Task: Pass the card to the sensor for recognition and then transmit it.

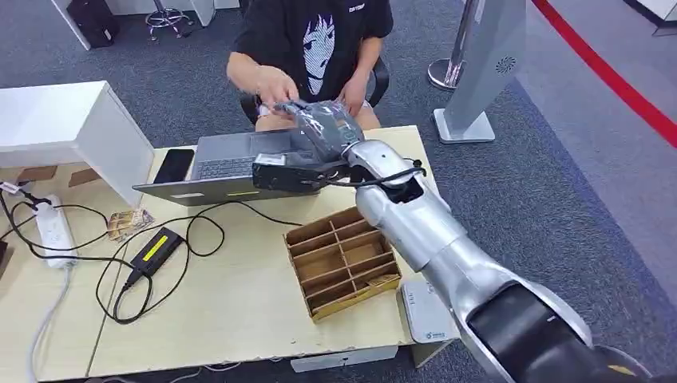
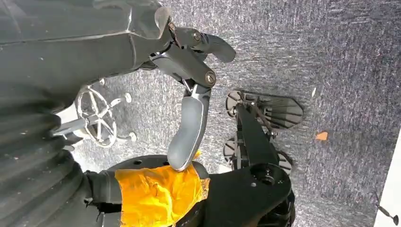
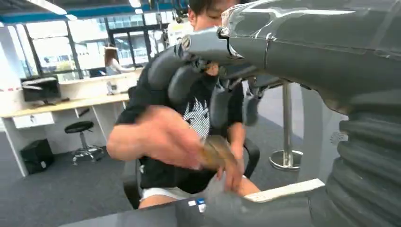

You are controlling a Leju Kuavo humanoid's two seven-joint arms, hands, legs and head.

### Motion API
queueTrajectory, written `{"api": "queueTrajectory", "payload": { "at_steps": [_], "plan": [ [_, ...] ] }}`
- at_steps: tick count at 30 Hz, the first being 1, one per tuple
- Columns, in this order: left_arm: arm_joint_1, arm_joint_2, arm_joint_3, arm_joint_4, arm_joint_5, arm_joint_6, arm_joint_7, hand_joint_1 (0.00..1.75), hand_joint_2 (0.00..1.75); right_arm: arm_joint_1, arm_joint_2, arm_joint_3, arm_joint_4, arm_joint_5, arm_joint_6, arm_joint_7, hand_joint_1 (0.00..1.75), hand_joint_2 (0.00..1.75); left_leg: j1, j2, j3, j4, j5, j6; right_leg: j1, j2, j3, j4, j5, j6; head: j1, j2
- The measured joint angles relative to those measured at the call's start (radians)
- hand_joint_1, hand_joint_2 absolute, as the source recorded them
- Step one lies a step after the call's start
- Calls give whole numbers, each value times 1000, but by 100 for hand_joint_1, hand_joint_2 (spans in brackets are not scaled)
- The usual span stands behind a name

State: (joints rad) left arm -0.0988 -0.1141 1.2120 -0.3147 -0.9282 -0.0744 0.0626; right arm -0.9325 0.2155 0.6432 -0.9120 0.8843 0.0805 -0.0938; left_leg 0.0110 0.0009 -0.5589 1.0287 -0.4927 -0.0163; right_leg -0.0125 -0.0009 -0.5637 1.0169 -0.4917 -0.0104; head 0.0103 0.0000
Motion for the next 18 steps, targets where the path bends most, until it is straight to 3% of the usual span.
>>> {"api": "queueTrajectory", "payload": {
  "at_steps": [6, 11, 18],
  "plan": [
    [3, -1, 0, 0, 10, 5, 4, 0, 175, 48, -35, 1, -104, 15, -35, 8, 0, 175, 0, 0, 1, 0, 0, 0, 0, -1, 0, 0, 0, 0, -1, 0],
    [11, -6, 1, 0, 28, 11, 16, 0, 175, 169, -110, -10, -342, 59, -84, 16, 0, 175, 0, 0, -1, 0, 0, 0, 0, 0, -1, 0, 0, 0, 0, 0],
    [16, -17, 13, 0, 53, 22, 18, 0, 175, 354, -248, -52, -662, 73, -147, -49, 0, 175, 0, -3, -1, 1, -1, 1, 0, -4, 0, -1, 0, 1, 0, 0]
  ]
}}
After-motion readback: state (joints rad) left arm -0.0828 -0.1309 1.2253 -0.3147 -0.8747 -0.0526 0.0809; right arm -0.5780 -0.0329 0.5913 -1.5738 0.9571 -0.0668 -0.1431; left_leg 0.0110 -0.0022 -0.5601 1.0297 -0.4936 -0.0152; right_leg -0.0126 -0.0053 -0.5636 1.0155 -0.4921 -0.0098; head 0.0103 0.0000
